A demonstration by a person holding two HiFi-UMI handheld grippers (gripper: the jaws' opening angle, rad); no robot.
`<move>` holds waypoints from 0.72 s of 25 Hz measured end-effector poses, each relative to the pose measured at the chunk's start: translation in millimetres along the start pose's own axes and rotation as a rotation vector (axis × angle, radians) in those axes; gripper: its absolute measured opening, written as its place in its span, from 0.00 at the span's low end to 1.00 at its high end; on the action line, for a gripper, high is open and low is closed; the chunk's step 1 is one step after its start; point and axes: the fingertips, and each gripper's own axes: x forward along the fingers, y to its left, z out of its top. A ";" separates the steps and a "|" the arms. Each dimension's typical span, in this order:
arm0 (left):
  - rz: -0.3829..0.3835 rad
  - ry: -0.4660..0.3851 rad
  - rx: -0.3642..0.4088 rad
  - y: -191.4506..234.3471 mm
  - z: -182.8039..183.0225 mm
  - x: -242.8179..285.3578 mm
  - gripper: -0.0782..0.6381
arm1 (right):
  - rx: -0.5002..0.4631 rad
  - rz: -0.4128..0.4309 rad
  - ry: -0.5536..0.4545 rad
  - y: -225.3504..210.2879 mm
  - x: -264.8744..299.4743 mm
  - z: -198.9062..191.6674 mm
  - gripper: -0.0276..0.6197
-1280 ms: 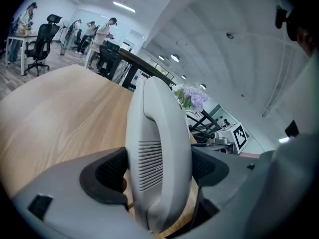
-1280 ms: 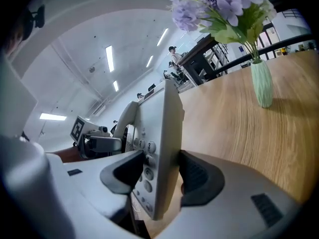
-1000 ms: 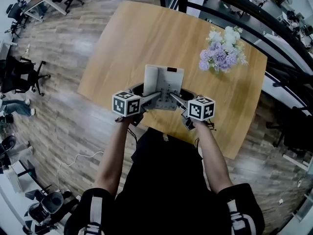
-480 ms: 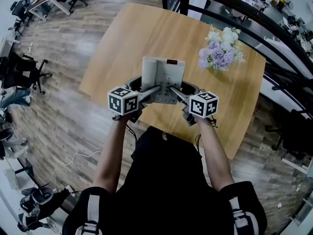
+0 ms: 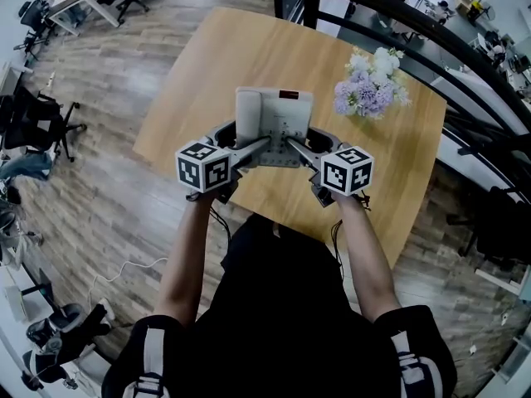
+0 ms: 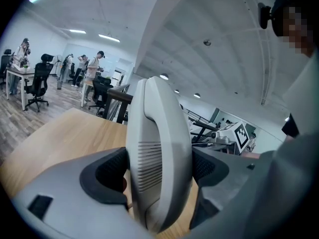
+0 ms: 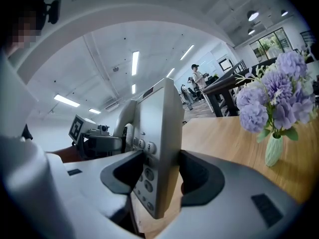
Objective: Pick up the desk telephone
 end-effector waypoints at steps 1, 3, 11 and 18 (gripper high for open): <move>0.001 -0.002 0.007 -2.5 1.4 -1.1 0.65 | -0.001 0.001 -0.003 1.3 -2.0 0.8 0.41; 0.002 -0.003 0.022 -6.4 3.7 -3.1 0.65 | 0.001 0.003 -0.008 3.8 -5.2 1.8 0.41; -0.001 -0.017 0.032 -11.4 10.9 -9.7 0.65 | -0.018 -0.005 -0.012 11.8 -9.5 9.4 0.41; -0.006 -0.019 0.040 -14.8 11.6 -9.9 0.65 | -0.024 -0.015 -0.013 12.7 -13.1 9.3 0.41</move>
